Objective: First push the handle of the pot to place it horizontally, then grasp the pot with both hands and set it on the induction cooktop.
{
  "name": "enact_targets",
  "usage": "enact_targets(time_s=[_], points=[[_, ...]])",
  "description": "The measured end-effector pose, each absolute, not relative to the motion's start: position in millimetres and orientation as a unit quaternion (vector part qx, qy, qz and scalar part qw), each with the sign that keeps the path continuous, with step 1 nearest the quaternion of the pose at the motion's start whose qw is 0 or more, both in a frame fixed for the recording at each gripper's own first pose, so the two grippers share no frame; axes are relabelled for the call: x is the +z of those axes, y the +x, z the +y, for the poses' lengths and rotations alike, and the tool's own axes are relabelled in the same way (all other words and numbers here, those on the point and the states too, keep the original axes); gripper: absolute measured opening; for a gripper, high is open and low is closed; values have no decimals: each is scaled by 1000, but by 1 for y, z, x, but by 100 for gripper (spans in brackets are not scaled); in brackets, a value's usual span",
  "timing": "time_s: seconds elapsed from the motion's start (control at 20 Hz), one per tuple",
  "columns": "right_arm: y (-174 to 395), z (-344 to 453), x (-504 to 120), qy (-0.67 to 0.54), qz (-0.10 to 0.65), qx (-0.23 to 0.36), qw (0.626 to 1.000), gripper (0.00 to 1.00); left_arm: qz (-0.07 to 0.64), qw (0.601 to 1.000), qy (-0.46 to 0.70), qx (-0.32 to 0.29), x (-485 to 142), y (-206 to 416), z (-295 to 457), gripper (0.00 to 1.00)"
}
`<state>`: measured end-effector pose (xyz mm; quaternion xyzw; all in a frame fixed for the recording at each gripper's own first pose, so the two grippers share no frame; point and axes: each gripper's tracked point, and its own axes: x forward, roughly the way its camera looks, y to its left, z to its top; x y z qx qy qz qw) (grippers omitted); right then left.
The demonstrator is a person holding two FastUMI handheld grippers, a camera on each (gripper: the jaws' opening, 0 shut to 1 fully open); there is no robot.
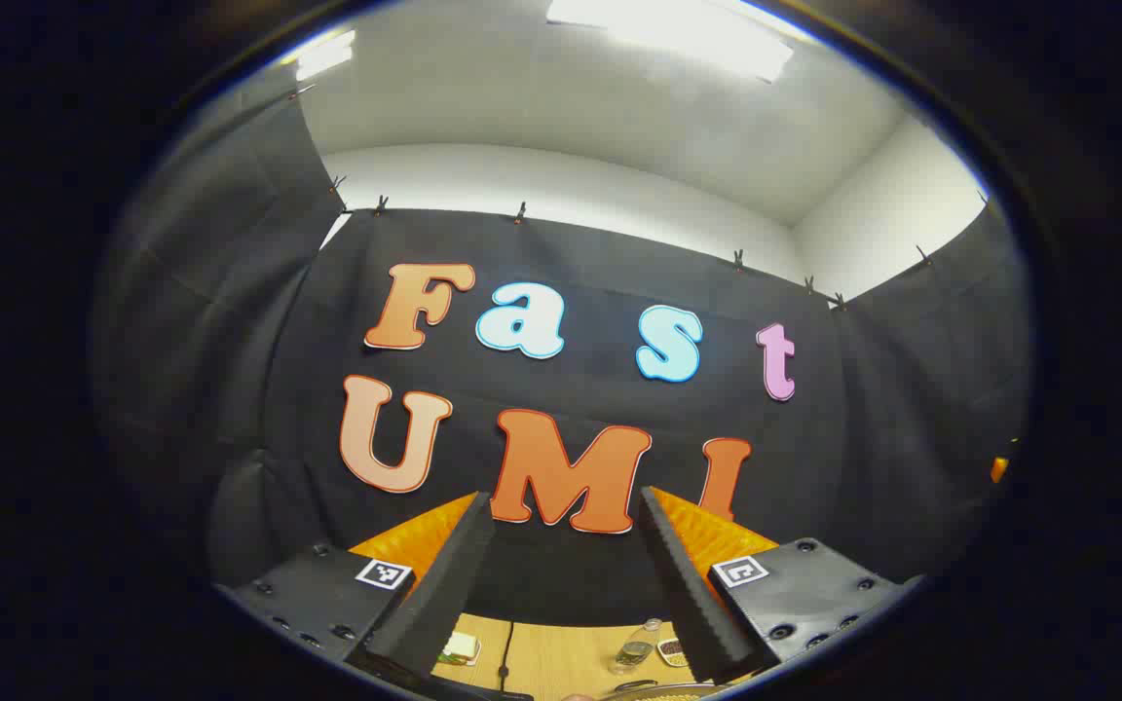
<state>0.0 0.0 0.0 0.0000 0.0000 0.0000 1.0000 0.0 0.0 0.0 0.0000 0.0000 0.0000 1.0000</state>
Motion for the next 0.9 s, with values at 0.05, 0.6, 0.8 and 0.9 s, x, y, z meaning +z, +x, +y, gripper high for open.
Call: enact_targets(time_s=[0.05, 0.6, 0.8, 0.9], points=[[-5, 3, 8, -1, -7, 1, 1000, 97, -2, 1000, -3, -5, 4, -1, 4, 96], [-10, 63, 42, 21, -39, 49, 998, 95, -56, 998, 13, 11, 68, -28, 50, 96], [-10, 93, 46, 40, -39, 90, 994, 95, -67, 997, 32, 21, 89, -40, 59, 96], [-6, 113, 43, 39, -38, 106, 993, 95, -62, 997, 45, 29, 89, -45, 63, 96]])
